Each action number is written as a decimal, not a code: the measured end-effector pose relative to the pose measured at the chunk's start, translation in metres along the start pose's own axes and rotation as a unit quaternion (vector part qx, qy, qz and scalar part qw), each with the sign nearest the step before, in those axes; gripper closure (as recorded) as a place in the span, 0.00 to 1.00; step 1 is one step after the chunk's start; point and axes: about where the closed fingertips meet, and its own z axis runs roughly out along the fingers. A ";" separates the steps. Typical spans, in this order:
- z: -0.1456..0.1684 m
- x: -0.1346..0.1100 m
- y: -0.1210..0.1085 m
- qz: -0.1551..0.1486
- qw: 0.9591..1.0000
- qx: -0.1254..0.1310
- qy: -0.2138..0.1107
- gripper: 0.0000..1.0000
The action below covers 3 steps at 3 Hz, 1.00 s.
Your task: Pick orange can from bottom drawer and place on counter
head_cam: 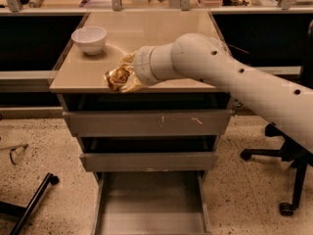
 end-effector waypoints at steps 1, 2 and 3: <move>-0.006 0.023 -0.027 -0.004 0.998 0.048 0.041 1.00; -0.006 0.035 -0.047 -0.009 0.995 0.082 0.056 1.00; -0.002 0.049 -0.051 0.006 0.994 0.097 0.053 1.00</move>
Offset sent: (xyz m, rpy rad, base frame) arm 0.0707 -0.0363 0.0381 0.0411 -0.2026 -0.2111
